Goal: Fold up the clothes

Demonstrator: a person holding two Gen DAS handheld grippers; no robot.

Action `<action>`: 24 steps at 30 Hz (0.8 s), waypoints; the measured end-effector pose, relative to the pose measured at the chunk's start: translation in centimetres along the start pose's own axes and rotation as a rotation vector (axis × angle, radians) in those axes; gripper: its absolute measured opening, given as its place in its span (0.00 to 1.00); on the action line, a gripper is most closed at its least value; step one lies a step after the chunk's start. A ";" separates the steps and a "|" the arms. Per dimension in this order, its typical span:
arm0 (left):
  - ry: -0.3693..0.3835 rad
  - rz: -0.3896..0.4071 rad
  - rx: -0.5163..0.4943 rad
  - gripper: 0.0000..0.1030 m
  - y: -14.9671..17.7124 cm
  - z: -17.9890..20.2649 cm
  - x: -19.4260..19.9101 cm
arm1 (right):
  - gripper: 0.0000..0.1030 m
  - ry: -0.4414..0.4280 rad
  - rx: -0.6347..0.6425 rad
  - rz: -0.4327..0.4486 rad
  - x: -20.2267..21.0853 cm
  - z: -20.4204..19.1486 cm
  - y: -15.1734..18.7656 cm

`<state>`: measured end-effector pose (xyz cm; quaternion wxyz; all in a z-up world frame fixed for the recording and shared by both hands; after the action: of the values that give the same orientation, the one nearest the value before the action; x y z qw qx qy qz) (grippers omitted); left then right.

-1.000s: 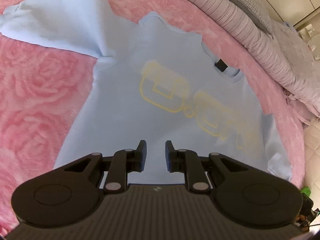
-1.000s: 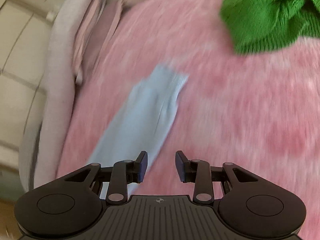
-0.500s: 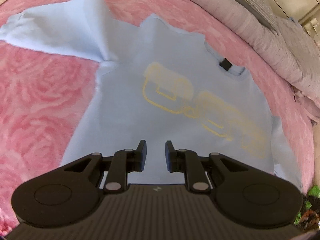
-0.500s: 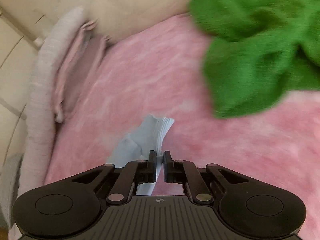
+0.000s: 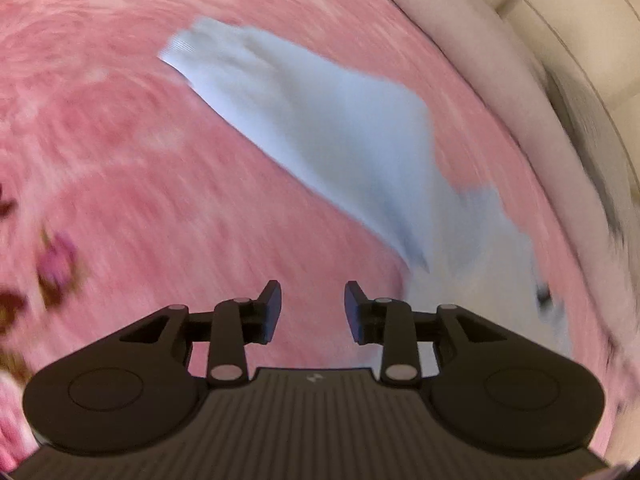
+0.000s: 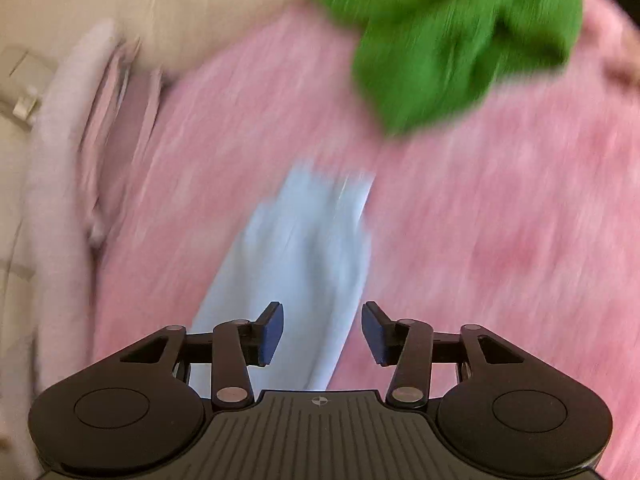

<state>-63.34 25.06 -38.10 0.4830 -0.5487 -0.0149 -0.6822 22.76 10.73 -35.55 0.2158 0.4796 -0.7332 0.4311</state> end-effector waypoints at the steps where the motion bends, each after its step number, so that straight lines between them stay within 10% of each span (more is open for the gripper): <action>1: -0.005 0.019 0.029 0.28 -1.3 -1.0 -0.5 | 0.46 -0.016 0.034 -0.037 0.5 -0.9 2.1; 13: -0.038 0.142 0.280 0.17 -11.1 -7.9 -8.5 | 0.46 -0.107 0.220 -0.266 6.6 -7.9 22.2; 14: -0.035 0.145 0.264 0.01 -11.4 -7.8 -8.7 | 0.46 -0.106 0.231 -0.263 6.9 -8.2 22.6; 21: -0.033 0.420 -0.200 0.01 -14.7 -4.7 1.0 | 0.46 -0.119 0.294 -0.228 6.4 -10.4 22.5; 24: -0.126 0.390 -0.311 0.03 -12.7 -7.4 1.4 | 0.46 -0.113 0.303 -0.237 7.4 -10.2 23.4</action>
<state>-77.31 26.84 -33.48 0.5135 -0.6501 0.1661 -0.5348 -2.30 19.37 -34.65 0.1490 0.6130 -0.6092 0.4806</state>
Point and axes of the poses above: each gripper's, at about its wrist camera, not at the fingertips, and x roughly against the way its jaws point, z to its right, y to its underside, the point moved 10 cm from there along -x, roughly the way its jaws point, and after that the axes turned 11 degrees about z, right-handed, at the moved point
